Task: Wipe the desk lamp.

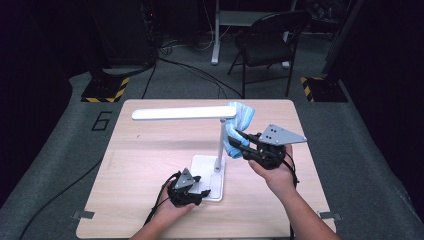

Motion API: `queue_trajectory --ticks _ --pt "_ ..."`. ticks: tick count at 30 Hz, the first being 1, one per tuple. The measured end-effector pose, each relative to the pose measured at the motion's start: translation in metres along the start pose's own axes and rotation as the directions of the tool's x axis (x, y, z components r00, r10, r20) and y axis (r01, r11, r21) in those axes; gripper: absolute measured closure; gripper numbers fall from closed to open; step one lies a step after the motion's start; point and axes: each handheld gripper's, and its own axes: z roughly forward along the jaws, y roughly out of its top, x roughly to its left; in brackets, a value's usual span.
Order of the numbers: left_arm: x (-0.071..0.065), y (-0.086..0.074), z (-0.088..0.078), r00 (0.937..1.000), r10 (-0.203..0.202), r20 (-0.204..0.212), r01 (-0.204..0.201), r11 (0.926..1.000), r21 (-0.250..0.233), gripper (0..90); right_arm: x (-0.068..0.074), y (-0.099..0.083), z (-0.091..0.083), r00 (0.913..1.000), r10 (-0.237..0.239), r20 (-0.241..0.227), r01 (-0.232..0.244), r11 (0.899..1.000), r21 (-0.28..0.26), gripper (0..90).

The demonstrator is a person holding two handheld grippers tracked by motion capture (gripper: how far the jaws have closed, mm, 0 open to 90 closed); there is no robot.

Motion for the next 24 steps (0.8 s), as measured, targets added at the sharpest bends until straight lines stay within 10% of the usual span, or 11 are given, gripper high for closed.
queue_trajectory --ticks 24 --pt "0.000 0.000 0.000 1.0000 0.003 0.002 -0.003 1.0000 0.002 34.8 0.003 -0.067 0.025 0.9958 0.091 0.002 -0.091 0.988 0.128 71.5"
